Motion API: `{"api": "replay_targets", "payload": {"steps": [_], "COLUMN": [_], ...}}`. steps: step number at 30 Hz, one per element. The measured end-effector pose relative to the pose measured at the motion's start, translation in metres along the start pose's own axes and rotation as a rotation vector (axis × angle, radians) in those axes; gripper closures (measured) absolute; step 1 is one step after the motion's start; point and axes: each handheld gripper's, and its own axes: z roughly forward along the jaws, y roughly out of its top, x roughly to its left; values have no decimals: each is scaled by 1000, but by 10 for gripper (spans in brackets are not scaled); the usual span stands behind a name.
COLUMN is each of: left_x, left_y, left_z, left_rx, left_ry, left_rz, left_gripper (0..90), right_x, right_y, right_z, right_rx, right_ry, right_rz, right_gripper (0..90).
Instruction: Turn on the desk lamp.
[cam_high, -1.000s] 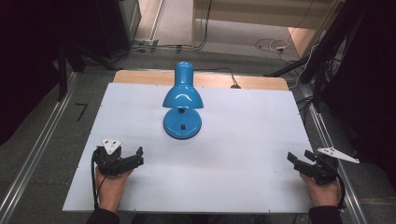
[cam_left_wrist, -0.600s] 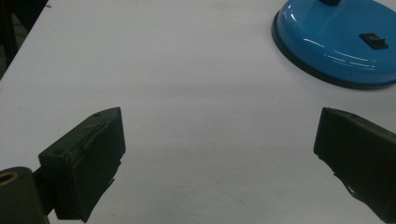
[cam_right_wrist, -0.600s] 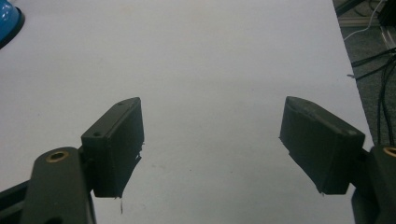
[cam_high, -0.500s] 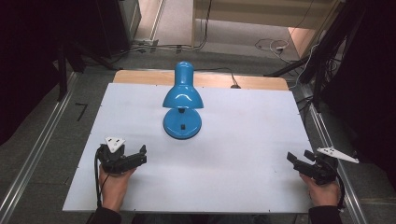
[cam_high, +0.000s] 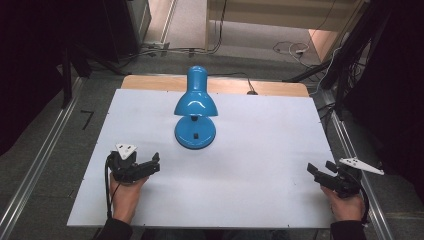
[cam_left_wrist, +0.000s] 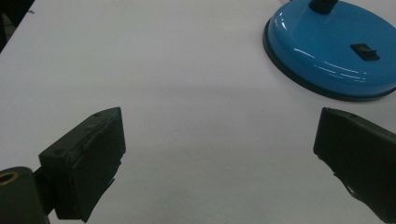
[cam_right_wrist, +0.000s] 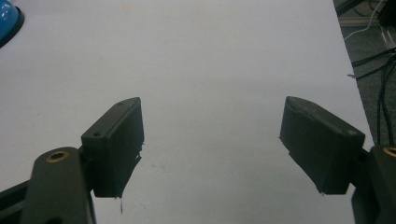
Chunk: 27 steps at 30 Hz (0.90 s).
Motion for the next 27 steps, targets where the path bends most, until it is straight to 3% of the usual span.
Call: {"api": "replay_targets", "payload": {"steps": [27], "left_x": [-17], "left_y": [13], "left_z": [15], "left_rx": [-9], "left_ry": [-32], "left_rz": [6], "left_gripper": [44], "right_x": [0], "right_y": [0], "right_z": [0], "right_rx": [1], "right_ry": [0], "right_rz": [2], "right_gripper": [202]}}
